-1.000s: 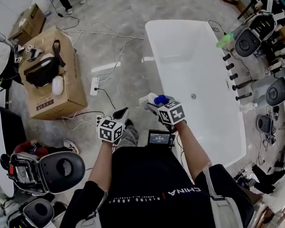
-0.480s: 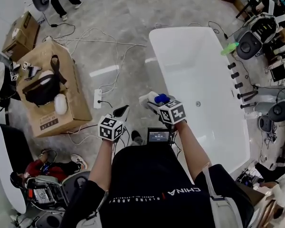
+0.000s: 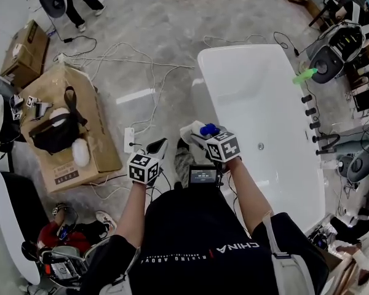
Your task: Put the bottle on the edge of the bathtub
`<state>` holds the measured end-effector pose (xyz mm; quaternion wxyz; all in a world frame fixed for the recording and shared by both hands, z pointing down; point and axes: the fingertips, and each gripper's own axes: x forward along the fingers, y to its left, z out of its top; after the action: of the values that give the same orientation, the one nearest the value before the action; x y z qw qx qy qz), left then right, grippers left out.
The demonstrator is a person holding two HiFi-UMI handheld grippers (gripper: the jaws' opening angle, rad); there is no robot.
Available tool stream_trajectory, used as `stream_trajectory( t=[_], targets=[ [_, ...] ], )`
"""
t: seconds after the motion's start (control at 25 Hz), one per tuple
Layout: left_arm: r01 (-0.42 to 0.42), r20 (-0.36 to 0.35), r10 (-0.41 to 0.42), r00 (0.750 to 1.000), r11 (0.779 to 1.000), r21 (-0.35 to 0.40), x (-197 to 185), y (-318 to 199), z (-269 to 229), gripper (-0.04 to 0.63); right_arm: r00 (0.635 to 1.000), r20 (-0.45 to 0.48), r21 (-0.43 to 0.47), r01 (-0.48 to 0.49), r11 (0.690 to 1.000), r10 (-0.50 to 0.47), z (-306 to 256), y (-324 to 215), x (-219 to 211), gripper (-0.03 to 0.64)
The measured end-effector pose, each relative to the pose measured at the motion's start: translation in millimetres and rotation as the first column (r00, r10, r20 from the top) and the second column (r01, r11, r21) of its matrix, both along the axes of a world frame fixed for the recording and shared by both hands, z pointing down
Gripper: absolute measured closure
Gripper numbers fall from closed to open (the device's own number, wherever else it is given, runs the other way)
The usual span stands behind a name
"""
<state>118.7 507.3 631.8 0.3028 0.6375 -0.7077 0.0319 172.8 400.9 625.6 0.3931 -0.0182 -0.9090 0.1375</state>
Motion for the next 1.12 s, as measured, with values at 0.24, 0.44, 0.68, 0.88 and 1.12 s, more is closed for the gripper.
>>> stream_trajectory(
  t=[0.24,0.44,0.68,0.88,1.12],
  targets=[
    [0.025,0.005,-0.025,1.000,0.999,-0.024,-74,-47,-6,0.586,1.000,0.013,-0.020,0.017,1.000,-0.017,-8,-49,-74,0.342],
    [0.023,0.022,-0.022,0.999,0.999,-0.035,-130,-101,-14,0.586,1.000,0.022,-0.034,0.016,0.999,-0.015,-11,-102,-126,0.341],
    [0.015,0.042,-0.013,0.999,0.999,-0.042,-173,-145,-18,0.586,0.999,0.035,-0.036,0.012,0.999,-0.011,-12,-149,-173,0.342],
    [0.020,0.035,-0.018,0.999,0.998,-0.053,-199,-167,-15,0.586,0.999,0.030,-0.040,0.016,0.999,-0.015,-12,-171,-198,0.341],
    [-0.008,0.024,0.009,1.000,0.999,-0.051,-242,-205,-10,0.586,1.000,0.023,-0.044,-0.016,0.999,0.017,-7,-207,-236,0.341]
  ],
)
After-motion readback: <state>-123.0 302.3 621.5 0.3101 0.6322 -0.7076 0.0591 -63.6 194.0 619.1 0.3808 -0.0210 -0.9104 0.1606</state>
